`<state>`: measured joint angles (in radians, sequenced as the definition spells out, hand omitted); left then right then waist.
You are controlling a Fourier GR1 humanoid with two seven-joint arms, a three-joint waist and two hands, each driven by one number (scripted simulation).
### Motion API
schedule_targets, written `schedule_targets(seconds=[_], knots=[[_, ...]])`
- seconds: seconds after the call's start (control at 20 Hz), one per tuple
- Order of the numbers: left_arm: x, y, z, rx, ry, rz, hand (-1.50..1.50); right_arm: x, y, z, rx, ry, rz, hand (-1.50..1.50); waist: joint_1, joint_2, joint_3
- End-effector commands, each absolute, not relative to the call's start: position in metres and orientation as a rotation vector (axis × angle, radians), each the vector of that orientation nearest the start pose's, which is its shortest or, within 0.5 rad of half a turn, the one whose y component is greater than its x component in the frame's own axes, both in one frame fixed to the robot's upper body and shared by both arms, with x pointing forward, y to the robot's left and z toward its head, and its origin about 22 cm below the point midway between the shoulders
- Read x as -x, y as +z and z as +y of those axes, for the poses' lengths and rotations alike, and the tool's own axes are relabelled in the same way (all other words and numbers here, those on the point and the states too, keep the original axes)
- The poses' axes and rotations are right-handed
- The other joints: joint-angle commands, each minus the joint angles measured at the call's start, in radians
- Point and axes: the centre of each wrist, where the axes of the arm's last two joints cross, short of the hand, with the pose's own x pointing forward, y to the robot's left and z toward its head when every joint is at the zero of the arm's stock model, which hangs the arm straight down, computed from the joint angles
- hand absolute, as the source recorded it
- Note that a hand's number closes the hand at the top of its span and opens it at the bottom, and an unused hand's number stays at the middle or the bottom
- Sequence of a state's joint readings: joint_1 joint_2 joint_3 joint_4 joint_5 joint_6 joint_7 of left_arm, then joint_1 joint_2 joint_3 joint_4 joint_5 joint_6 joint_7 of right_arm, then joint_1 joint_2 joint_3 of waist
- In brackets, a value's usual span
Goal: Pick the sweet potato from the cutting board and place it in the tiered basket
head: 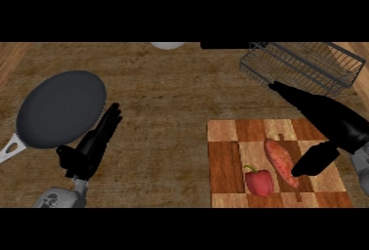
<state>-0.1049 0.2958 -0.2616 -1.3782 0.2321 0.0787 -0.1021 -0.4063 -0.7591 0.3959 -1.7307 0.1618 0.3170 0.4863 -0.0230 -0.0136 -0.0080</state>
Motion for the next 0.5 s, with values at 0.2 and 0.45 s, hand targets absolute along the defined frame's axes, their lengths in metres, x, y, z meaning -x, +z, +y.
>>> schedule_targets(seconds=[0.2,0.45], knots=[[-0.252,-0.02,0.227,0.065,-0.211,-1.513,0.0,-0.24,0.194,-0.227,0.609,1.464,-0.94,-1.5,0.01,0.008,0.007],[-0.279,-0.018,0.221,0.072,-0.237,-1.539,0.0,-0.241,0.2,-0.202,0.641,1.43,-0.903,-1.5,0.019,0.013,0.007]])
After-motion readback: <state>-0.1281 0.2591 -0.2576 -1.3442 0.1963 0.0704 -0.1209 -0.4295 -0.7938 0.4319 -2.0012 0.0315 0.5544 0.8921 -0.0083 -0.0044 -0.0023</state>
